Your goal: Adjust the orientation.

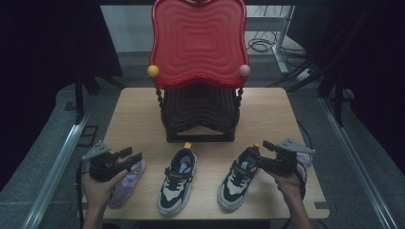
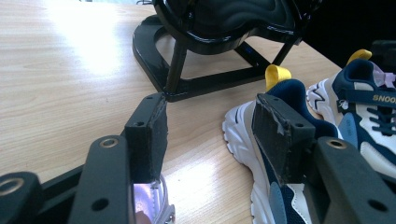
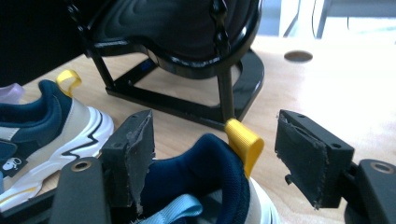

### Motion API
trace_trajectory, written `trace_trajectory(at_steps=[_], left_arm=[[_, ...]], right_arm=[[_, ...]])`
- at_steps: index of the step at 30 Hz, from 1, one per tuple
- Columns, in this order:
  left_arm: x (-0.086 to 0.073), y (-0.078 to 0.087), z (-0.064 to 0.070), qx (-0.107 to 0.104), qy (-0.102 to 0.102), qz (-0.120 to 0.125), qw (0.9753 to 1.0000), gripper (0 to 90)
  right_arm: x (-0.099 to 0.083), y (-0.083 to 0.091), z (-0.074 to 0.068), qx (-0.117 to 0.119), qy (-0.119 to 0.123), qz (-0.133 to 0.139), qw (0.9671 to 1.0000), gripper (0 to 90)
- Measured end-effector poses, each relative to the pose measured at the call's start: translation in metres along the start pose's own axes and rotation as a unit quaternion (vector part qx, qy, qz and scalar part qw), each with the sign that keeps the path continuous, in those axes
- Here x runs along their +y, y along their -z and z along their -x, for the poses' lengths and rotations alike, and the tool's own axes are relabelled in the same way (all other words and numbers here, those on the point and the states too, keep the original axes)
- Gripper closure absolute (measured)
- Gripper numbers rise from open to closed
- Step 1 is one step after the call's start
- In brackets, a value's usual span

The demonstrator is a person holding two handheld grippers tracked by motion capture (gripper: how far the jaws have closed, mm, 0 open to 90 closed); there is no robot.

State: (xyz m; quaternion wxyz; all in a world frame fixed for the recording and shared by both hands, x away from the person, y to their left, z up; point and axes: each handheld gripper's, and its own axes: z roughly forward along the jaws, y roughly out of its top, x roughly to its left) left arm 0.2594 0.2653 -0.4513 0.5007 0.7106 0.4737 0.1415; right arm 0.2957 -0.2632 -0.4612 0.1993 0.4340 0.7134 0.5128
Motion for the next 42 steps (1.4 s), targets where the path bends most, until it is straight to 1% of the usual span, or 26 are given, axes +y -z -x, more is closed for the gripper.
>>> trace_trajectory(at_steps=[2, 4, 6, 9, 12, 14, 15, 16, 19, 22, 25, 26, 29, 30, 32, 34, 35, 37, 39, 42], left_arm=[[0.0, 0.0, 0.0, 0.003, -0.003, -0.001, 1.0, 45.0], [0.0, -0.001, -0.001, 0.004, -0.006, -0.003, 1.0, 45.0], [-0.001, -0.002, -0.002, 0.007, -0.005, -0.003, 1.0, 45.0], [-0.001, -0.003, -0.001, 0.009, -0.008, -0.006, 0.9999, 44.9], [-0.001, -0.003, -0.002, 0.011, -0.006, -0.005, 0.9999, 45.3], [-0.001, -0.005, -0.002, 0.013, -0.005, -0.007, 0.9999, 46.0], [-0.001, -0.006, -0.003, 0.014, -0.005, -0.01, 0.9998, 47.0], [0.0, -0.006, -0.003, 0.016, -0.005, -0.012, 0.9998, 47.8], [0.001, -0.005, -0.003, 0.018, 0.0, -0.007, 0.9998, 50.2], [0.003, -0.006, -0.001, 0.019, -0.001, -0.006, 0.9998, 53.4], [0.006, -0.008, 0.003, 0.021, -0.009, -0.008, 0.9997, 58.1], [0.007, -0.009, 0.005, 0.021, -0.012, -0.01, 0.9997, 60.3], [0.009, -0.008, 0.012, 0.014, -0.024, -0.01, 0.9996, 68.1], [0.01, -0.008, 0.014, 0.011, -0.027, -0.008, 0.9995, 70.9], [0.011, -0.006, 0.018, 0.005, -0.031, -0.007, 0.9995, 75.7], [0.012, -0.006, 0.021, 0.003, -0.037, -0.011, 0.9992, 80.0], [0.013, -0.006, 0.022, 0.002, -0.04, -0.014, 0.9991, 81.6], [0.014, -0.008, 0.022, 0.001, -0.044, -0.025, 0.9987, 84.0], [0.014, -0.01, 0.022, 0.003, -0.046, -0.033, 0.9984, 86.4], [0.014, -0.011, 0.021, 0.003, -0.048, -0.044, 0.9979, 89.4]], right_arm=[[-0.002, 0.003, 0.0, -0.002, 0.006, 0.013, 0.9999, 30.4], [-0.003, 0.006, 0.003, -0.001, 0.004, 0.018, 0.9998, 31.8], [-0.004, 0.006, 0.006, 0.004, -0.002, 0.012, 0.9999, 32.7], [-0.007, 0.006, 0.01, 0.006, -0.004, 0.004, 1.0, 32.9], [-0.01, 0.007, 0.012, 0.008, -0.01, 0.004, 0.9999, 33.7], [-0.011, 0.01, 0.016, 0.005, -0.013, 0.007, 0.9999, 34.6], [-0.011, 0.012, 0.018, 0.006, -0.018, 0.009, 0.9998, 34.8], [-0.011, 0.013, 0.021, 0.008, -0.022, 0.012, 0.9996, 35.2], [-0.012, 0.015, 0.027, 0.018, -0.035, 0.014, 0.9991, 35.3], [-0.014, 0.015, 0.029, 0.027, -0.042, 0.01, 0.9987, 34.8], [-0.016, 0.016, 0.028, 0.021, -0.036, 0.008, 0.9991, 34.1], [-0.016, 0.017, 0.028, 0.022, -0.041, 0.011, 0.9989, 34.1], [-0.013, 0.022, 0.03, 0.041, -0.075, 0.031, 0.9958, 34.3], [-0.012, 0.024, 0.03, 0.04, -0.078, 0.036, 0.9955, 34.4], [-0.011, 0.028, 0.03, 0.034, -0.07, 0.033, 0.9964, 34.1], [-0.01, 0.031, 0.028, 0.028, -0.074, 0.03, 0.9964, 34.1], [-0.011, 0.032, 0.028, 0.024, -0.071, 0.031, 0.9967, 34.0], [-0.011, 0.034, 0.026, 0.018, -0.07, 0.027, 0.997, 34.4], [-0.011, 0.035, 0.025, 0.01, -0.069, 0.032, 0.997, 35.9], [-0.01, 0.034, 0.025, 0.009, -0.071, 0.031, 0.997, 36.0]])
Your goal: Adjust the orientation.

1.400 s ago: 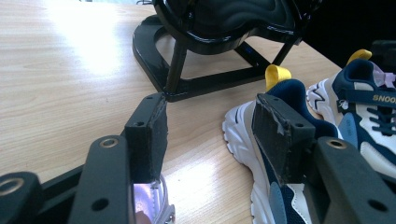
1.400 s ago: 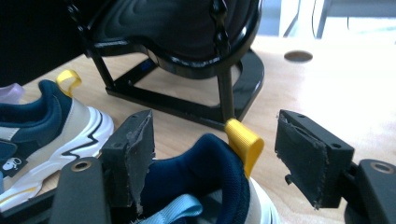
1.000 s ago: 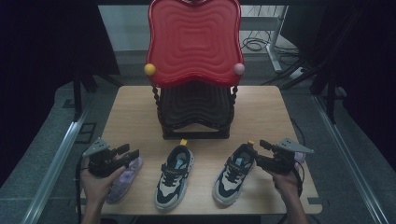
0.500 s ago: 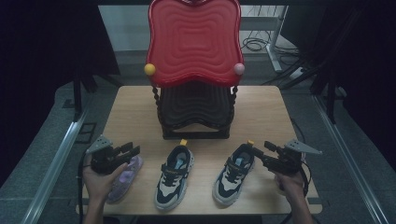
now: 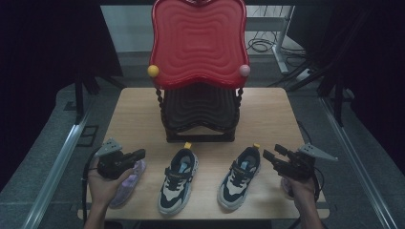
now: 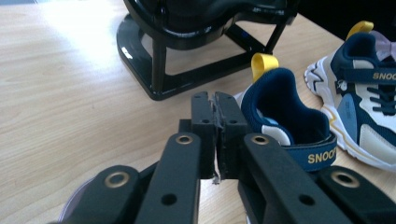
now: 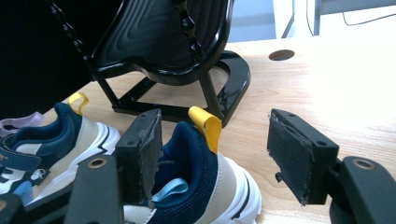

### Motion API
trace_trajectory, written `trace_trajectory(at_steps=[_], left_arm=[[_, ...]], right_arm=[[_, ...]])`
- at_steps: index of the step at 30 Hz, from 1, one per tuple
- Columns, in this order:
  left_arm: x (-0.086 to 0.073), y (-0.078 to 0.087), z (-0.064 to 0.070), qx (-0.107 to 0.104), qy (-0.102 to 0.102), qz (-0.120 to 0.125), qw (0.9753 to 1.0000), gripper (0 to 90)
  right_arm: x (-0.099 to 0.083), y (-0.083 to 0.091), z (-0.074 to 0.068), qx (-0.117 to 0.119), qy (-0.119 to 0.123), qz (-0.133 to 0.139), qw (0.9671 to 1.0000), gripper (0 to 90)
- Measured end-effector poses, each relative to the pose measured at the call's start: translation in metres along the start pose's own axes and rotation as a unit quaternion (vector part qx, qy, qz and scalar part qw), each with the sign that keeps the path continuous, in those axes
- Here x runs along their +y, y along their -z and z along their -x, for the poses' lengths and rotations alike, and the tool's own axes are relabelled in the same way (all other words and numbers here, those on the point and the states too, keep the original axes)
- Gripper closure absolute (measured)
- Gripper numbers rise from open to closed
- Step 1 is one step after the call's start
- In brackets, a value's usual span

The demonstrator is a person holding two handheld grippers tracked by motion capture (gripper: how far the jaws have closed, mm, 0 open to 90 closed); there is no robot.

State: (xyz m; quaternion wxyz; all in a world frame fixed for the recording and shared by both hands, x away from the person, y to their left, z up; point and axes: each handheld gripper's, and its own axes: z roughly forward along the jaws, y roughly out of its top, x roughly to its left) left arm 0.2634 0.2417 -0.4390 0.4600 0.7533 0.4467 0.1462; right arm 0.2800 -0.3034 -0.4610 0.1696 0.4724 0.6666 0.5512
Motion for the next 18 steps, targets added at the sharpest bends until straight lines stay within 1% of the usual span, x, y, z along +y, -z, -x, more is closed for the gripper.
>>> trace_trajectory(at_steps=[5, 8, 9, 12, 13, 15, 18], left_arm=[[-0.005, 0.008, -0.003, 0.004, 0.002, -0.012, 0.9999, 90.0], [-0.009, 0.018, -0.005, 0.01, 0.005, -0.014, 0.9998, 90.0], [-0.01, 0.022, -0.006, 0.011, 0.006, -0.014, 0.9998, 90.0], [-0.013, 0.034, -0.009, 0.016, 0.01, -0.015, 0.9997, 90.0], [-0.014, 0.038, -0.01, 0.017, 0.011, -0.015, 0.9997, 90.0], [-0.017, 0.045, -0.012, 0.022, 0.012, -0.017, 0.9996, 90.0], [-0.024, 0.055, -0.015, 0.027, 0.017, -0.017, 0.9993, 90.0]], right_arm=[[-0.005, -0.004, 0.003, -0.007, -0.002, -0.014, 0.9999, 35.1], [-0.006, -0.003, 0.0, -0.021, -0.009, -0.017, 0.9996, 35.1], [-0.005, -0.001, -0.002, -0.022, -0.008, -0.014, 0.9996, 35.1], [-0.003, 0.001, -0.008, -0.025, 0.007, -0.013, 0.9996, 35.2], [-0.003, 0.002, -0.008, -0.026, 0.01, -0.013, 0.9995, 35.2], [-0.004, 0.002, -0.009, -0.027, 0.01, -0.015, 0.9995, 35.2], [-0.005, 0.002, -0.011, -0.031, 0.019, -0.018, 0.9991, 35.2]])
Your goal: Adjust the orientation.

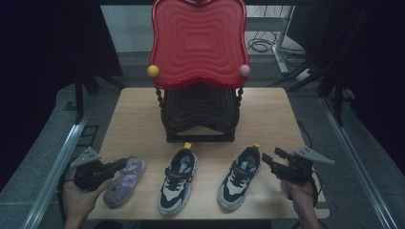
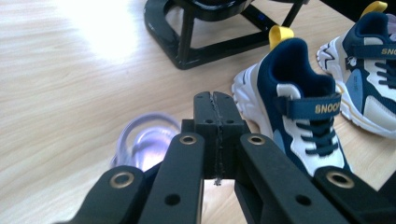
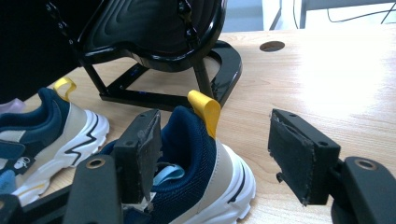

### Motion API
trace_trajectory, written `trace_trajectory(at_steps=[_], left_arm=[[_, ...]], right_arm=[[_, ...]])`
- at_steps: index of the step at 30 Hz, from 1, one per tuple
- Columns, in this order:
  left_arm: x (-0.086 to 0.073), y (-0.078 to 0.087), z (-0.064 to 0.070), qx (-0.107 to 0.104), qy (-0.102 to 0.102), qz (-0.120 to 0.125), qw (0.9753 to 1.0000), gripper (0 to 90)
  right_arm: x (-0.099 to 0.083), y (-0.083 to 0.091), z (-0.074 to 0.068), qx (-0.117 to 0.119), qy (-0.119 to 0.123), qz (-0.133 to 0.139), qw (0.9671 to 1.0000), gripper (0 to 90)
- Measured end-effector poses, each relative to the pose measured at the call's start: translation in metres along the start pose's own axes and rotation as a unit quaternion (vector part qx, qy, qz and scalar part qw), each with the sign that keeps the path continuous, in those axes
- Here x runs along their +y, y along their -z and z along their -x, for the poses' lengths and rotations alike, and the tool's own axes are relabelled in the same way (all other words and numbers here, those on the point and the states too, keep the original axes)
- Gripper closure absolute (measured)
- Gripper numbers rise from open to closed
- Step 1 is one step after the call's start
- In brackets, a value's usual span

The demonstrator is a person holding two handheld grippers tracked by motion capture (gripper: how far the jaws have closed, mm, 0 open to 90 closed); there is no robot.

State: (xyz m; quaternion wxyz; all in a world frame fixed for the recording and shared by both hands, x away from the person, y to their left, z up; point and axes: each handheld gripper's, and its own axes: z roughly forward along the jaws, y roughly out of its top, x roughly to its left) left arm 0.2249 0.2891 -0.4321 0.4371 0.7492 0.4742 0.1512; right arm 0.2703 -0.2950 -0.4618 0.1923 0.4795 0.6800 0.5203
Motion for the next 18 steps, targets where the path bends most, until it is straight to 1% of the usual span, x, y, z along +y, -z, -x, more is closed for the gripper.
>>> trace_trajectory(at_steps=[4, 10, 13, 18], left_arm=[[-0.012, 0.008, -0.006, 0.005, 0.012, -0.001, 0.9999, 90.0], [-0.026, 0.013, -0.009, 0.008, 0.023, -0.007, 0.9997, 90.0], [-0.031, 0.012, -0.009, 0.008, 0.029, -0.01, 0.9995, 90.0], [-0.037, 0.007, -0.005, 0.002, 0.03, -0.02, 0.9994, 90.0]], right_arm=[[-0.002, -0.001, -0.001, -0.004, 0.001, -0.002, 1.0, 35.3], [-0.005, -0.001, -0.002, -0.007, 0.003, -0.006, 1.0, 35.7], [-0.005, -0.001, -0.001, -0.001, -0.004, -0.006, 1.0, 35.8], [-0.007, -0.002, 0.0, -0.003, -0.006, -0.008, 0.9999, 35.6]])
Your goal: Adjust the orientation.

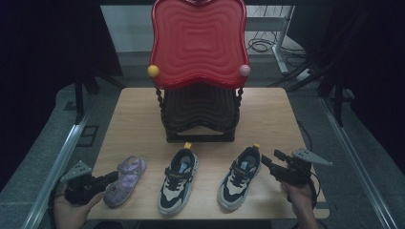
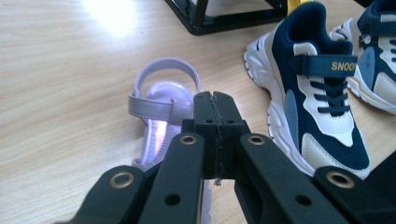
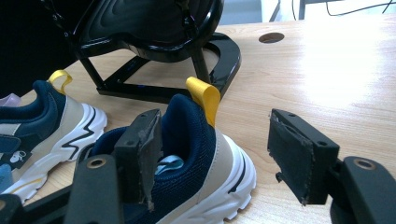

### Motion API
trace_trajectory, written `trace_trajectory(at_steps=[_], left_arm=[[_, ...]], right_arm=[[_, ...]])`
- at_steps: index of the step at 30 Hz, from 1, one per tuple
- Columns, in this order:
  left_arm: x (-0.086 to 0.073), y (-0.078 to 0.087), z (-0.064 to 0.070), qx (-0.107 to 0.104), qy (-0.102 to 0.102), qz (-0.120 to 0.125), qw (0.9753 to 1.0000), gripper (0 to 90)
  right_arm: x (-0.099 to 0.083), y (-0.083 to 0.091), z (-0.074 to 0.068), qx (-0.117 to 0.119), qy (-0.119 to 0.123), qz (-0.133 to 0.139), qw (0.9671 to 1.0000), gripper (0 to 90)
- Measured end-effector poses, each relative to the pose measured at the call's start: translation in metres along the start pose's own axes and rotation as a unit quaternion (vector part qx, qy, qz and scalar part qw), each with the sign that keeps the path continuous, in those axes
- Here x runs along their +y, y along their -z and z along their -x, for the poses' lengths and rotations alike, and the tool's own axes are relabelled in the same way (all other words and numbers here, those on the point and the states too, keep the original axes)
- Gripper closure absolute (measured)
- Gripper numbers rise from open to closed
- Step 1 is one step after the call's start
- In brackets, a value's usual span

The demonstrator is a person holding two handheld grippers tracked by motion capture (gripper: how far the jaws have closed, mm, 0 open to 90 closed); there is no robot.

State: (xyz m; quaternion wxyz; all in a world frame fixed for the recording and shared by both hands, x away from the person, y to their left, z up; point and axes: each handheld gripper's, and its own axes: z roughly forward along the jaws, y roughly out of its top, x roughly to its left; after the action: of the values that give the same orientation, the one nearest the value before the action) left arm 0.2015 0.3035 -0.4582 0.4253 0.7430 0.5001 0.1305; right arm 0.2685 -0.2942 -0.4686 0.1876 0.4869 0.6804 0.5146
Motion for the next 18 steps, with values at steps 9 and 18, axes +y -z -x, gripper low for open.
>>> trace_trajectory(at_steps=[9, 18], left_arm=[[-0.015, -0.016, 0.008, -0.013, 0.003, -0.029, 0.9995, 90.0], [-0.026, -0.029, 0.007, -0.017, 0.009, -0.055, 0.9983, 90.0]], right_arm=[[-0.002, -0.001, 0.001, 0.0, -0.002, -0.007, 1.0, 35.3], [-0.005, -0.007, -0.001, 0.001, 0.003, -0.019, 0.9998, 35.3]])
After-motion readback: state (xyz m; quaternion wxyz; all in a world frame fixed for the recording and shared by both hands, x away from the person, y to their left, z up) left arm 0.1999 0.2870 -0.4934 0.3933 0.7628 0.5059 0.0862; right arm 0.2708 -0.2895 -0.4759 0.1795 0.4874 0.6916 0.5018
